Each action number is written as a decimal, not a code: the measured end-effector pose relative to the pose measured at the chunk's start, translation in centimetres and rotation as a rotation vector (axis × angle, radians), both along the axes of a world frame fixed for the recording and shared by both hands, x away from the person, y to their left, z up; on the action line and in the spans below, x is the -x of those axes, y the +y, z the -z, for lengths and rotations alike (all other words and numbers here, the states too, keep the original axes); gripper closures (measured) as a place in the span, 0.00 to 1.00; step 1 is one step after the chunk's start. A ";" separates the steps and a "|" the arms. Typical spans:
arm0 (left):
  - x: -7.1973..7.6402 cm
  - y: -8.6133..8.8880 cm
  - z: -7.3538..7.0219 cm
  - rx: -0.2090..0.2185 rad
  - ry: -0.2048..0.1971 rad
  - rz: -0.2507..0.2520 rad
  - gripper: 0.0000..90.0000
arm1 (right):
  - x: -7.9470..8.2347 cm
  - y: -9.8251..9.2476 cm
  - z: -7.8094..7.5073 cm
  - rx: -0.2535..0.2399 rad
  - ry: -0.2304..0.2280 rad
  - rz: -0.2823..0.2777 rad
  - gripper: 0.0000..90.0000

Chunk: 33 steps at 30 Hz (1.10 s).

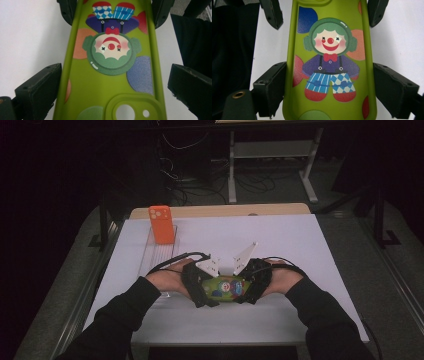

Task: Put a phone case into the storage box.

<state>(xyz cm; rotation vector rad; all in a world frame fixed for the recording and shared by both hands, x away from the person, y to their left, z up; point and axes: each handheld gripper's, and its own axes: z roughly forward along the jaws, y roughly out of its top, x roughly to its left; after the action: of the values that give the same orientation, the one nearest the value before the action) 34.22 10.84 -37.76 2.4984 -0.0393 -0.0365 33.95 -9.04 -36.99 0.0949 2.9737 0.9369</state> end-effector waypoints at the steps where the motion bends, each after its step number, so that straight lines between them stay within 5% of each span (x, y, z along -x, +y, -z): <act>1: 0.0 0.0 0.1 -0.004 -0.004 -0.002 0.03 | 0.0 0.0 0.0 0.001 0.001 0.001 0.17; 9: 0.0 0.0 0.0 -0.017 -0.016 -0.004 0.14 | 0.1 0.0 -0.1 0.008 -0.008 -0.004 0.17; 26: 0.5 -0.1 0.5 -0.032 0.009 -0.016 0.18 | 0.4 0.1 0.5 0.014 0.017 -0.019 0.16; 33: 0.5 0.2 0.6 -0.013 0.016 -0.060 0.18 | 0.2 -0.2 0.6 -0.021 0.055 0.010 0.00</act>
<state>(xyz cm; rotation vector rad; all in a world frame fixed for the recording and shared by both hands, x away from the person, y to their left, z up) 33.69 11.03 -38.37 2.5106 0.0425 -0.0318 33.79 -9.28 -37.56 0.1371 3.0106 0.9800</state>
